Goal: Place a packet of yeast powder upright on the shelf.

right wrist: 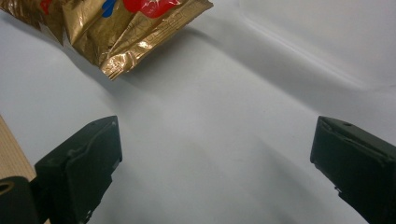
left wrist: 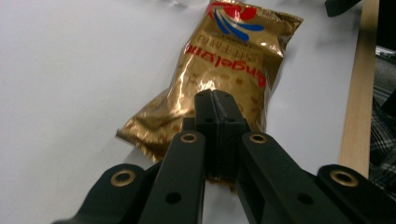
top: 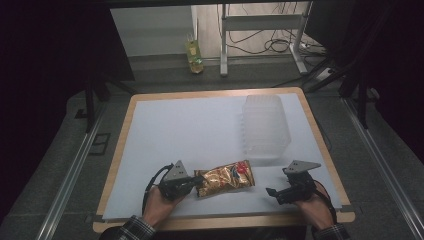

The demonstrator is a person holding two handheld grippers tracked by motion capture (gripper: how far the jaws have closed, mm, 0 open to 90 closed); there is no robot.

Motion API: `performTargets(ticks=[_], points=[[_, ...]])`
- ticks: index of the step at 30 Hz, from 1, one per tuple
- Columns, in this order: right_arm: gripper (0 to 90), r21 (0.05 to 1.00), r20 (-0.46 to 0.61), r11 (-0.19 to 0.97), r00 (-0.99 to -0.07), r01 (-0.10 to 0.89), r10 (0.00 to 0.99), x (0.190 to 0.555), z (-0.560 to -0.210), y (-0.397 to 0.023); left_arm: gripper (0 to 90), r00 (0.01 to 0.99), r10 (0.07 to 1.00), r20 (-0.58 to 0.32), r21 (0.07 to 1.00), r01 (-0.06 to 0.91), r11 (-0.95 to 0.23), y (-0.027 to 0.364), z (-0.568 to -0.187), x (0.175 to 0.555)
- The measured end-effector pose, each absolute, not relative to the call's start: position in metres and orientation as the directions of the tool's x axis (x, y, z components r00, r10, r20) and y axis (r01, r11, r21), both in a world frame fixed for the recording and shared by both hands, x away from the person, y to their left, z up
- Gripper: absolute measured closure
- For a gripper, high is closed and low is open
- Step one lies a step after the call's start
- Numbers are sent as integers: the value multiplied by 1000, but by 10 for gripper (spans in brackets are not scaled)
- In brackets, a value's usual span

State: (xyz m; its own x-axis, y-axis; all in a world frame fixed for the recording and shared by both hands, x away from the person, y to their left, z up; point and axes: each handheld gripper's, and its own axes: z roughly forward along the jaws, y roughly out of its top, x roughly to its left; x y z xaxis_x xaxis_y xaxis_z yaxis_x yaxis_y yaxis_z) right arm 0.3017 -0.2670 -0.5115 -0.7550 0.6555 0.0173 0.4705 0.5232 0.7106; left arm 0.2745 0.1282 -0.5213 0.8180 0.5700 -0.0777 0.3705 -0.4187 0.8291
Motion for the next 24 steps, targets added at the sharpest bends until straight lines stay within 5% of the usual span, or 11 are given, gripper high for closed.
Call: performTargets(ticks=[16, 21, 24], points=[[27, 708, 5, 543, -773, 451, 634, 299, -508, -261, 899, 847, 529, -46, 771, 367, -520, 123, -533, 278], [28, 710, 31, 534, -778, 459, 628, 298, -507, -260, 900, 842, 539, 24, 721, 359, -592, 131, -542, 274], [29, 712, 56, 527, -785, 465, 617, 298, -505, -258, 899, 838, 546, -18, 728, 386, -567, 132, -543, 276]])
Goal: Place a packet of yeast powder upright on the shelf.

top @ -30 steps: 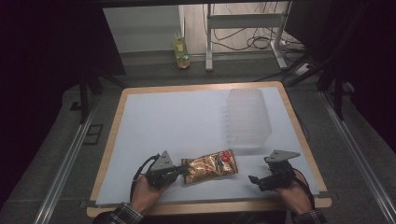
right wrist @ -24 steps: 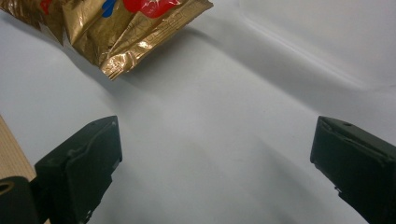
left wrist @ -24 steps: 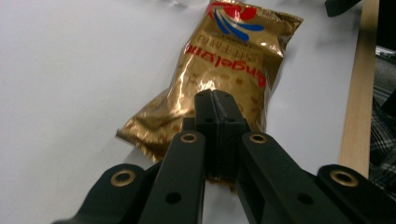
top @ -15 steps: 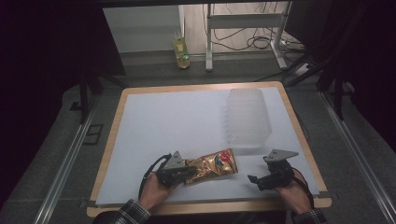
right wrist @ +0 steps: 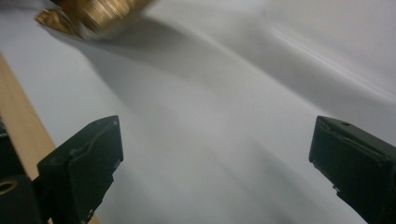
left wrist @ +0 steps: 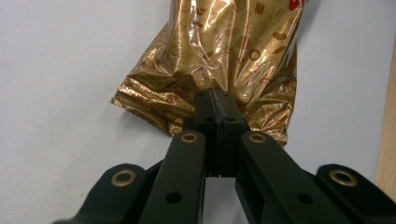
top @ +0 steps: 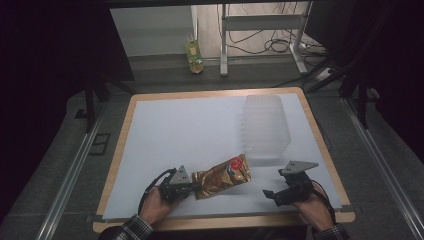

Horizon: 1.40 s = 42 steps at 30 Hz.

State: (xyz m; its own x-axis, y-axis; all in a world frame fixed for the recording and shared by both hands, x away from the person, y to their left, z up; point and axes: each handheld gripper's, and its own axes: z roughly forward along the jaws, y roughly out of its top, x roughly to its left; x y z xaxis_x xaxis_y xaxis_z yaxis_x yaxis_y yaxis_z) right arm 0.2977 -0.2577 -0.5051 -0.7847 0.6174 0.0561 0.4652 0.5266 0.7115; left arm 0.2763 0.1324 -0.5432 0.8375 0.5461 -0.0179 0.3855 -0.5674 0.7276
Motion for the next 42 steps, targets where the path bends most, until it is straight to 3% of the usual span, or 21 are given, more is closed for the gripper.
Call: performTargets(ticks=[21, 28, 42], points=[[25, 679, 248, 507, -816, 531, 522, 316, -494, -216, 898, 835, 547, -59, 734, 408, -543, 136, -545, 279], [26, 615, 326, 517, -789, 595, 521, 328, -495, -189, 898, 836, 546, -62, 734, 409, -542, 136, -545, 279], [367, 570, 434, 475, -736, 671, 519, 352, -493, -154, 898, 838, 542, -59, 731, 406, -549, 136, -544, 280]])
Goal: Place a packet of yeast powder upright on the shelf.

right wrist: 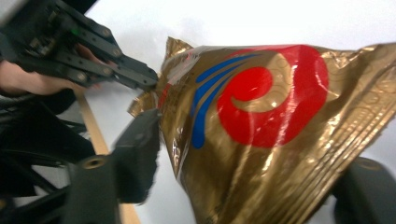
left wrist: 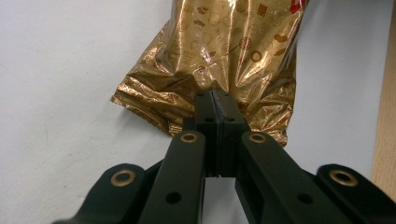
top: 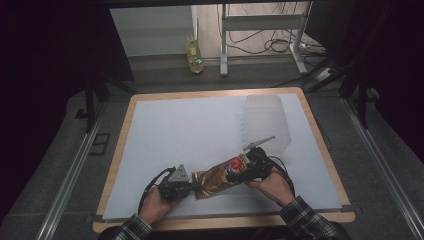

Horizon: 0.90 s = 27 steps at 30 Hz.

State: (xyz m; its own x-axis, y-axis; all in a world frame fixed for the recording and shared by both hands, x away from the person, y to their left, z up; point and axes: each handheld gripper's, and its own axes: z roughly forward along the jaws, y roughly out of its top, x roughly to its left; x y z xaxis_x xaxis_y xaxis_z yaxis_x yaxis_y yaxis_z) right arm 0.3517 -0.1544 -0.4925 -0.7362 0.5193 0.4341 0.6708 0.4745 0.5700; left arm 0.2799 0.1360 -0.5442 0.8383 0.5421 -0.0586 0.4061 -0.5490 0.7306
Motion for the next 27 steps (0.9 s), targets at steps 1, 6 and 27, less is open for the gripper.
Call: performTargets(ticks=[1, 6, 27], points=[[402, 565, 448, 468, -730, 679, 516, 353, -492, -153, 897, 839, 541, -59, 730, 406, -549, 136, -544, 280], [582, 550, 480, 471, -722, 690, 498, 356, -488, -149, 897, 838, 542, -64, 728, 411, -549, 136, -544, 280], [741, 615, 382, 546, -821, 569, 424, 349, -458, -152, 605, 802, 596, -32, 786, 389, -481, 142, -532, 274]])
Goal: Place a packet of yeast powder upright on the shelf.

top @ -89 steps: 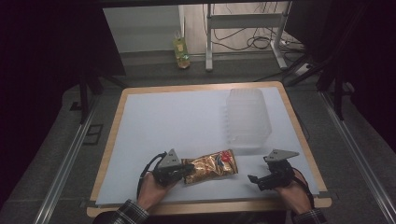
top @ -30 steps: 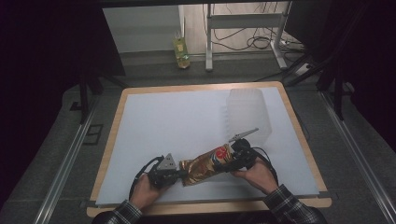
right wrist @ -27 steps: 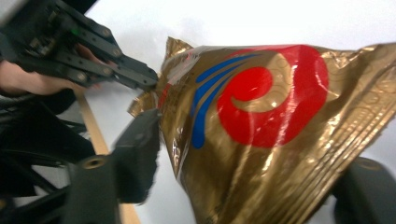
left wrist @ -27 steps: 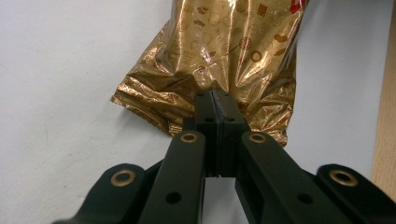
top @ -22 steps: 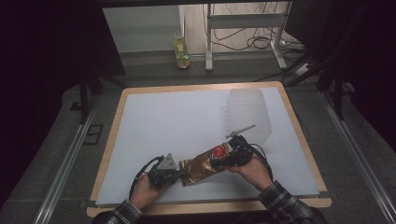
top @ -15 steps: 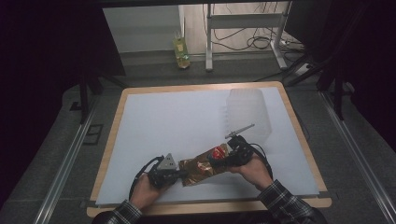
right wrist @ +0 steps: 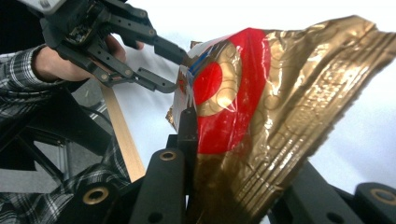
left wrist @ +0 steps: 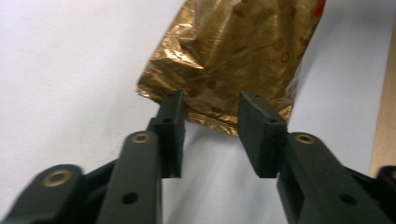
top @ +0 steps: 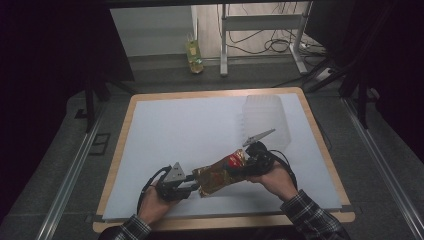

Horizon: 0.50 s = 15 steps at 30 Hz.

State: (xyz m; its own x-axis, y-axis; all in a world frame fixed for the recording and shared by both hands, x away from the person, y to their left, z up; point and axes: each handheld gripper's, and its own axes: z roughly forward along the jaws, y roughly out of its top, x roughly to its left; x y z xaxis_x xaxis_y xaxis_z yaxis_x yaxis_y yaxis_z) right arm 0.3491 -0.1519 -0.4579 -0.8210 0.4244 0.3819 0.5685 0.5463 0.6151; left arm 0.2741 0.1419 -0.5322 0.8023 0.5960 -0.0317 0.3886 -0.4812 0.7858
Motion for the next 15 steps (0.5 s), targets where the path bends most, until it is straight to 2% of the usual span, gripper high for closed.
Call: performTargets(ticks=[10, 11, 13, 15], points=[[740, 649, 312, 558, -849, 518, 426, 351, -441, -156, 426, 791, 610, -40, 809, 384, -445, 144, -531, 274], [740, 656, 300, 557, -854, 509, 425, 352, -439, -157, 370, 790, 612, -40, 810, 384, -443, 144, -531, 275], [740, 656, 294, 559, -854, 506, 428, 352, -437, -158, 361, 785, 618, -41, 814, 385, -435, 145, -531, 275], [740, 661, 280, 564, -860, 495, 428, 353, -435, -159, 307, 779, 625, -48, 819, 389, -422, 146, -531, 276]])
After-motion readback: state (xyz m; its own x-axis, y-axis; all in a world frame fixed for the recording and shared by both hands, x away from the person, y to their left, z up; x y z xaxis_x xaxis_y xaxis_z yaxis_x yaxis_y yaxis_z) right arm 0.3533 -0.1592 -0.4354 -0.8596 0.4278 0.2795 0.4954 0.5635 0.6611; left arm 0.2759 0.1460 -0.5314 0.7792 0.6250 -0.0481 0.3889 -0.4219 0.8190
